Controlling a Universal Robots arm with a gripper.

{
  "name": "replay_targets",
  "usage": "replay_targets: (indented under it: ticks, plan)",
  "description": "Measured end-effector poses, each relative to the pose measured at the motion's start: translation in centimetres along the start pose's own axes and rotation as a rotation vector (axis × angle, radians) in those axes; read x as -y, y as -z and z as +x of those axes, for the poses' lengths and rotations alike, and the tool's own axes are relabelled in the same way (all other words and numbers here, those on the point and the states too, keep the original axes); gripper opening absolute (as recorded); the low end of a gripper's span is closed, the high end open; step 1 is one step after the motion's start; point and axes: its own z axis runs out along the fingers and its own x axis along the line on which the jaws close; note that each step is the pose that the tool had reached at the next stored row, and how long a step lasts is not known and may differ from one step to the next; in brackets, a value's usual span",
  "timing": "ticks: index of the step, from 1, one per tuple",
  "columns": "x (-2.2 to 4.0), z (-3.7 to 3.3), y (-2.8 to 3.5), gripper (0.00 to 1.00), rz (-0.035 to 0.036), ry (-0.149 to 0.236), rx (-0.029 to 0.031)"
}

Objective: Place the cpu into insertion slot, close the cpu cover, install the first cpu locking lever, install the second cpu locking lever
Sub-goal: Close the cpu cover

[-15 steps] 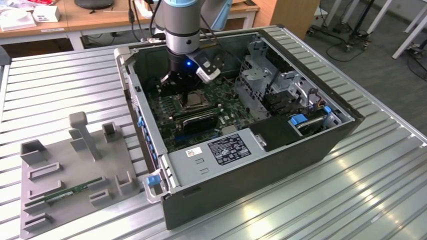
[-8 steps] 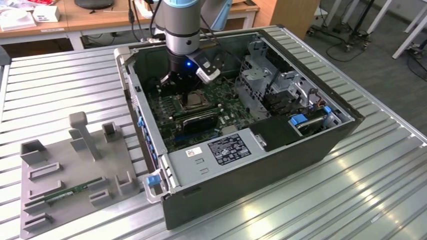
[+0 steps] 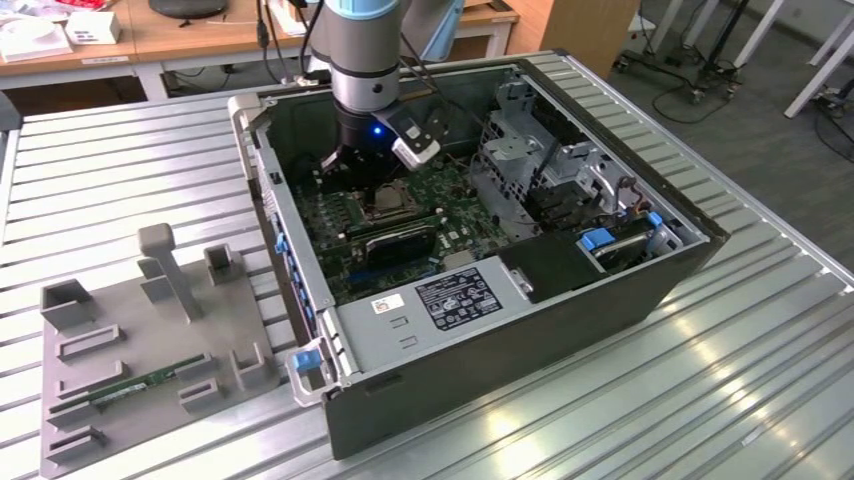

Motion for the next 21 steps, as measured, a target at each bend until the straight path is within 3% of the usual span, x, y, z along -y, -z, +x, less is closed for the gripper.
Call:
replay_targets:
  ticks: [21]
  plan:
    - [0.04,0.04,-0.44,0.11,0.0005,0.0,-0.0004]
